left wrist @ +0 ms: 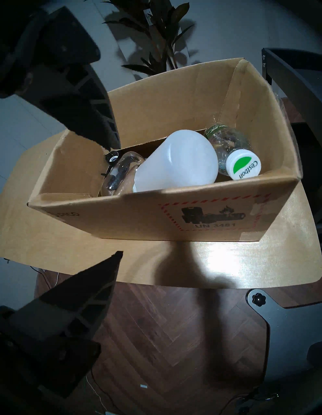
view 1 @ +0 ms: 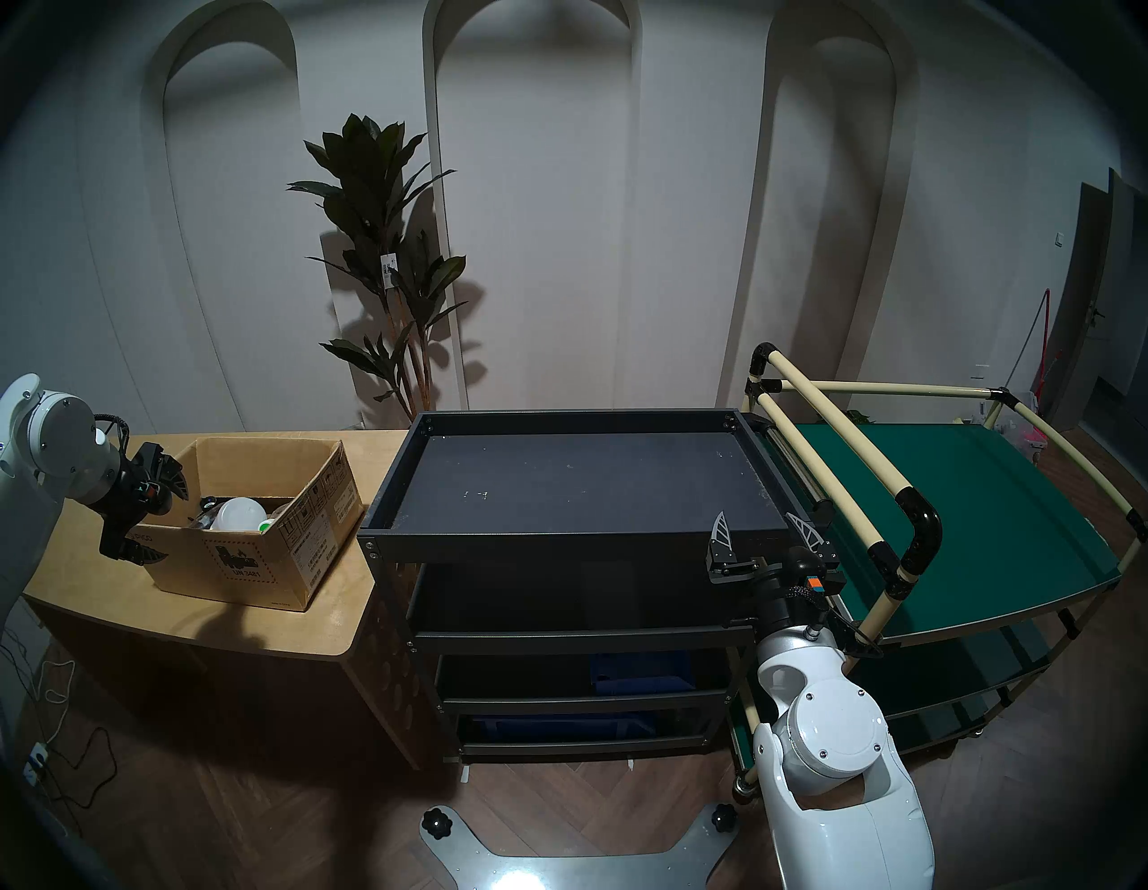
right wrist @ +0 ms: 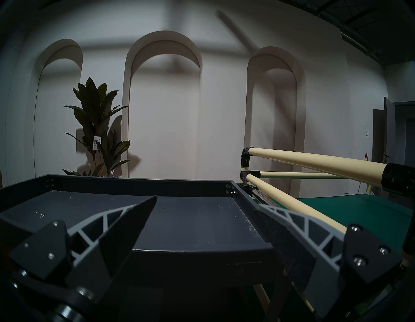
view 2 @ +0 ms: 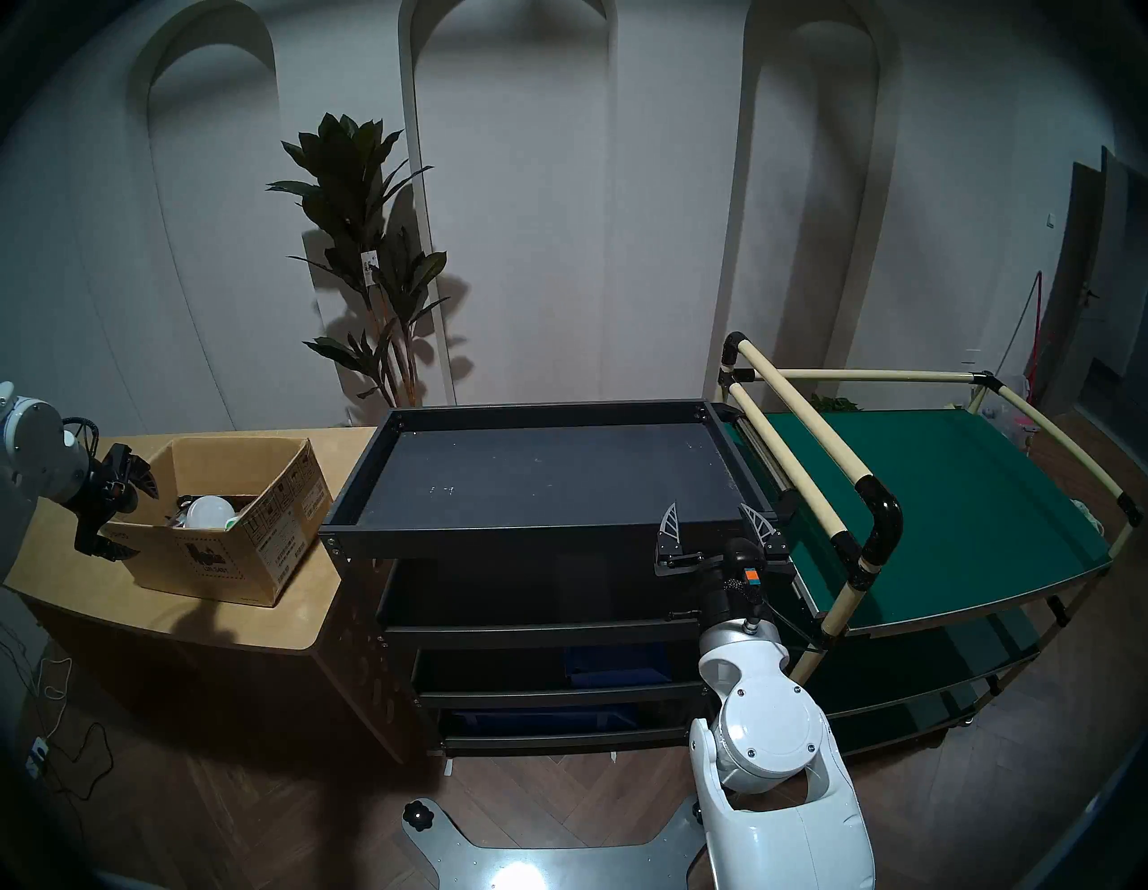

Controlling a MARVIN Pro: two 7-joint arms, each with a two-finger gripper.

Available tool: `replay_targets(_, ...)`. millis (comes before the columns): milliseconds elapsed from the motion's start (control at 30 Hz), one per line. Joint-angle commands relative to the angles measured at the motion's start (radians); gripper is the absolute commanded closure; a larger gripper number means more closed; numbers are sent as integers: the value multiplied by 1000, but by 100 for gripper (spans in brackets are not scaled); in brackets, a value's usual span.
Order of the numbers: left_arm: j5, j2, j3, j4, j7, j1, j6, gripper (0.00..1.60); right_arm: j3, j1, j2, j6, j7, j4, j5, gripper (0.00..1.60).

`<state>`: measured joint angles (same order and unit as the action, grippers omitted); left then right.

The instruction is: Put the storage box onto the shelf

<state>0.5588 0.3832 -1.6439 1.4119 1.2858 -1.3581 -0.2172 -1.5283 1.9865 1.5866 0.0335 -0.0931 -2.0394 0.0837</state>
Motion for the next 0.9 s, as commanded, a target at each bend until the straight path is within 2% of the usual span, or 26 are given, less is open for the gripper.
replay_targets(0,18,24,39,-42,-42,98,-17,0,-1,-6,1,6,-1,-20,-1,0)
replay_targets(567,92,120,188,-190,-83,239,-64,0,-1,-6,1,6,-1,-20,0,0)
replay_targets(867,162,149,278,-330,-47,347,-113,0,-1,-5,2,7,-1,-24,0,0)
